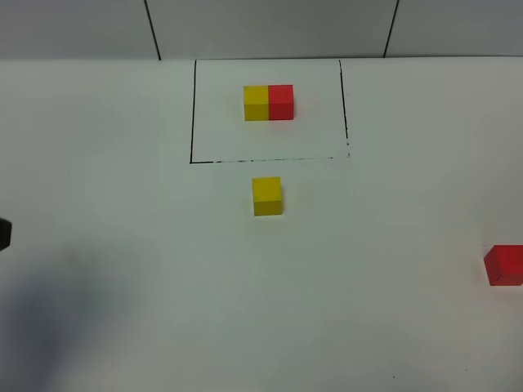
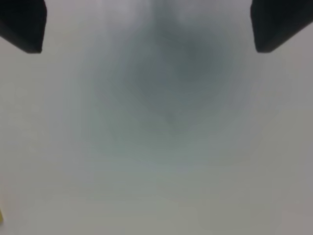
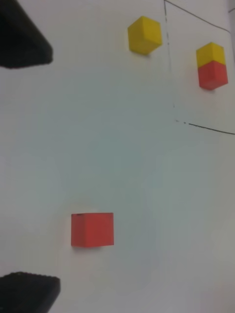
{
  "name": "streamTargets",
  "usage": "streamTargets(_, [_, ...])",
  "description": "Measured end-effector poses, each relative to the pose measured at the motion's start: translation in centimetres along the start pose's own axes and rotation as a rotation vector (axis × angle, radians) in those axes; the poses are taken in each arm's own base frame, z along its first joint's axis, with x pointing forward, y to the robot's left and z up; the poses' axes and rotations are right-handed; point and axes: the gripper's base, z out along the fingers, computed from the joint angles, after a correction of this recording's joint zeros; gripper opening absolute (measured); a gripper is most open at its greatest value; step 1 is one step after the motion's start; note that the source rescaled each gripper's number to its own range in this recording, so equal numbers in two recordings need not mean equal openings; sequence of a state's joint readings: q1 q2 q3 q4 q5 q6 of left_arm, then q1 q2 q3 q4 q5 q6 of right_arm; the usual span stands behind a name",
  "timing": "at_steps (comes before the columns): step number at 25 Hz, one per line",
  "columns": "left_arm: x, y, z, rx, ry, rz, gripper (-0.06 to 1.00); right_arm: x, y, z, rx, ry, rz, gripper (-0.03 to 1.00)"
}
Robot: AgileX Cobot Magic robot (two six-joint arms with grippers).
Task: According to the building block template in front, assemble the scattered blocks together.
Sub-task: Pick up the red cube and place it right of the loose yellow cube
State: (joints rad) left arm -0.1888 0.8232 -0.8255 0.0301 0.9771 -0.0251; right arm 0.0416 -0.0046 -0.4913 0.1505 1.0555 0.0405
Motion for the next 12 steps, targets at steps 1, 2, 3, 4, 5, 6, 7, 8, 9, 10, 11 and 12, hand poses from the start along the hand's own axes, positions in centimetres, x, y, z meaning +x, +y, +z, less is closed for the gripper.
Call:
streamTargets(1, [0.9, 0.0, -0.2, -0.001, -0.01, -0.002, 0.84, 0.0, 0.0, 0.0, 0.0, 0.0, 0.0, 0.71])
streamTargets(2, [1.7, 0.0, -0.6, 0.0, -0.032, -0.005, 0.84, 0.0, 0.0, 0.0, 0.0, 0.0, 0.0, 0.71])
streamTargets(3, [2.7, 0.1, -0.8, 0.0, -0.048, -0.009, 0.83, 0.0, 0.0, 0.0, 0.0, 0.0, 0.0, 0.71])
streamTargets(4, [3.4, 0.1, -0.9, 0.0, -0.059, -0.019, 0.82, 0.0, 0.0, 0.0, 0.0, 0.0, 0.0, 0.71])
streamTargets(5, [4.3, 0.1, -1.1, 0.001, -0.073, -0.027, 0.81, 0.0, 0.0, 0.0, 0.0, 0.0, 0.0, 0.71])
streamTargets(6, [5.1, 0.1, -1.4, 0.001, -0.092, -0.032, 0.8, 0.0, 0.0, 0.0, 0.0, 0.0, 0.0, 0.71])
streamTargets(7, [5.8, 0.1, -1.6, 0.002, -0.107, -0.034, 0.79, 0.0, 0.0, 0.0, 0.0, 0.0, 0.0, 0.71])
streamTargets(8, [6.5, 0.1, -1.7, 0.002, -0.119, -0.036, 0.78, 0.0, 0.0, 0.0, 0.0, 0.0, 0.0, 0.71])
streamTargets(9, [7.1, 0.1, -1.9, 0.003, -0.139, -0.037, 0.77, 0.0, 0.0, 0.0, 0.0, 0.0, 0.0, 0.71])
streamTargets(10, [7.8, 0.2, -2.0, 0.003, -0.155, -0.037, 0.77, 0.0, 0.0, 0.0, 0.0, 0.0, 0.0, 0.71])
streamTargets(11, [8.4, 0.2, -2.0, 0.004, -0.161, -0.038, 0.77, 0.0, 0.0, 0.0, 0.0, 0.0, 0.001, 0.71])
streamTargets(12, [9.0, 0.2, -2.1, 0.005, -0.174, -0.039, 0.76, 0.0, 0.0, 0.0, 0.0, 0.0, 0.004, 0.71])
